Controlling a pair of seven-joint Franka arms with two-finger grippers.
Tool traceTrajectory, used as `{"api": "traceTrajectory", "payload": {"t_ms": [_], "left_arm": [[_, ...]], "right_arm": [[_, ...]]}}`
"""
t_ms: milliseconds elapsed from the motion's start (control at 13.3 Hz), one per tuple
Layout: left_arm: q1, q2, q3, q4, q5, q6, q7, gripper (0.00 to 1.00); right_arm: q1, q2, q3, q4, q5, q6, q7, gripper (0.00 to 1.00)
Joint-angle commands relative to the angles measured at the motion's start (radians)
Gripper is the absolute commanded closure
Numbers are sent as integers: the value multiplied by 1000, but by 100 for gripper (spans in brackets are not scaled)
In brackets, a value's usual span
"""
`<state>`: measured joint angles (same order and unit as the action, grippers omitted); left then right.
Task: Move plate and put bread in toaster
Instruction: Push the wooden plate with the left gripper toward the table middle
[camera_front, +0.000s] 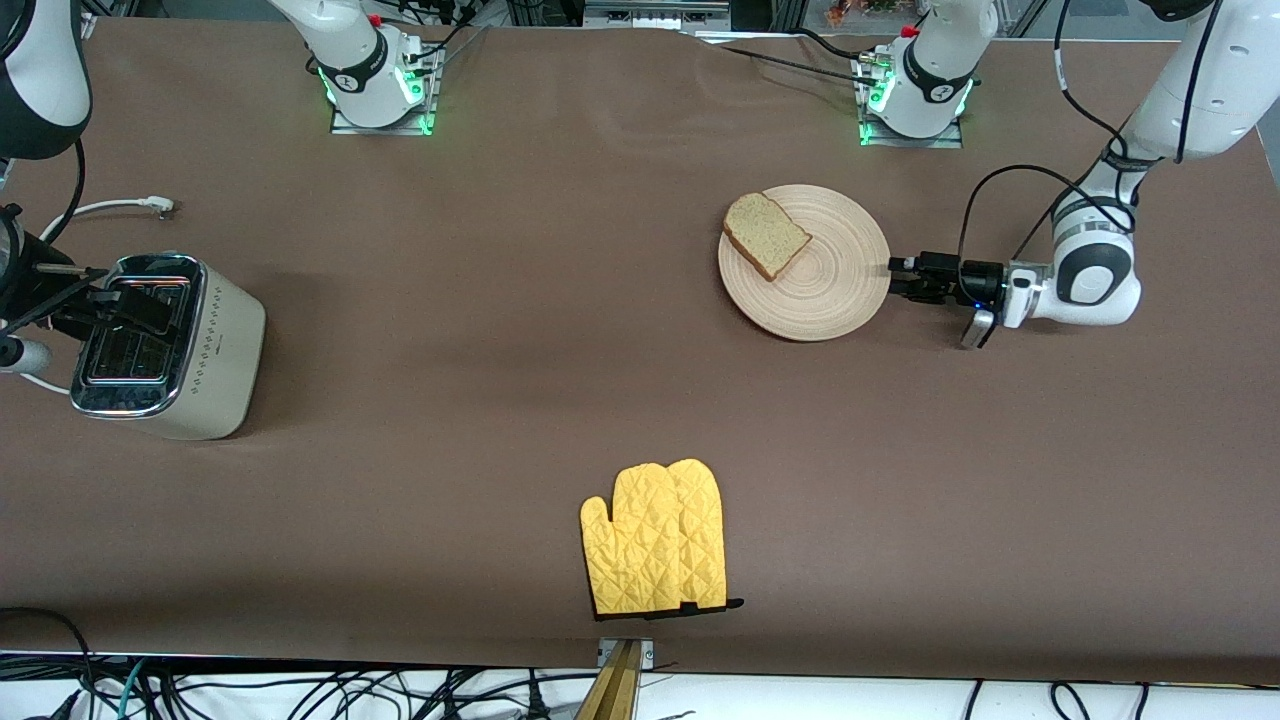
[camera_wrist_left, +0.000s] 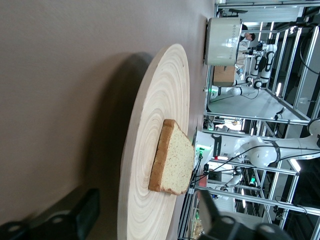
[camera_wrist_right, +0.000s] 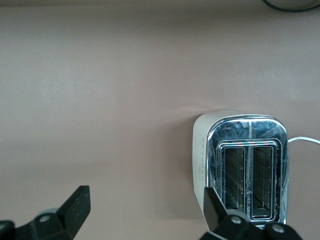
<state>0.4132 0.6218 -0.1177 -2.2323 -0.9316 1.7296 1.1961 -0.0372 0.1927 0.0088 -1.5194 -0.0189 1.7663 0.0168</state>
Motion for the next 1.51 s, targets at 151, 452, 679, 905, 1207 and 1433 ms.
{"api": "traceTrajectory", "payload": {"t_ms": [151, 452, 679, 905, 1207, 1433], "left_arm": [[-59, -7, -8, -32, -27, 102, 53, 78], [-60, 1, -7, -27, -24, 122, 53, 84], [-51, -1, -7, -18, -16, 119, 54, 87], [-21, -27, -7, 2, -12, 70, 49, 98], [-1, -50, -5, 34, -9, 9, 27, 100], [-13, -91, -16, 98, -21, -56, -115, 100]], "right_arm": [[-9, 8, 3, 19, -4, -4, -11, 0], [-7, 8, 3, 19, -4, -4, -11, 0], [-6, 8, 3, 19, -4, -4, -12, 0], [-7, 8, 3, 19, -4, -4, -9, 0], [-9, 8, 3, 19, -3, -4, -9, 0], [-7, 8, 3, 19, -4, -4, -5, 0]]}}
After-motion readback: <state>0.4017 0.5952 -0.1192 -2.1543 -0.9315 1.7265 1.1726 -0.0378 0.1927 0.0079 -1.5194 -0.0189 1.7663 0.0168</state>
